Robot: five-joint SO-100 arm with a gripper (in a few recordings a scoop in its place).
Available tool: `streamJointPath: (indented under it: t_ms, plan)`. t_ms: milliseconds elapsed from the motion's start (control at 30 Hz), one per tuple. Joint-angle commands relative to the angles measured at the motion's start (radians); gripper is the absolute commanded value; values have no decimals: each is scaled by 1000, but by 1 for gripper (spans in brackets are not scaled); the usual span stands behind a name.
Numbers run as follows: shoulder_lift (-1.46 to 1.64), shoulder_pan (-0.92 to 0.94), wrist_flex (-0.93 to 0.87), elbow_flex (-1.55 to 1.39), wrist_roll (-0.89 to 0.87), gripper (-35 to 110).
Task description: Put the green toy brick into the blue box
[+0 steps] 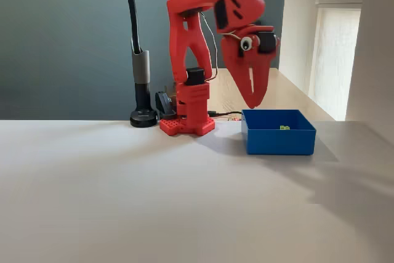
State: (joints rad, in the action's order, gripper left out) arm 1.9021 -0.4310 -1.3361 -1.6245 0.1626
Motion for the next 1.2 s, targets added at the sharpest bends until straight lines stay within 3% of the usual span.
streamJointPath:
  t_ms: [0, 533, 833, 1167]
  plan:
    - [187, 107, 67, -137, -8, 0]
    - [802, 282, 463, -1008, -31, 0]
    - [1154, 296, 491, -1312, -17, 0]
    - [1322, 330, 492, -1460, -9, 0]
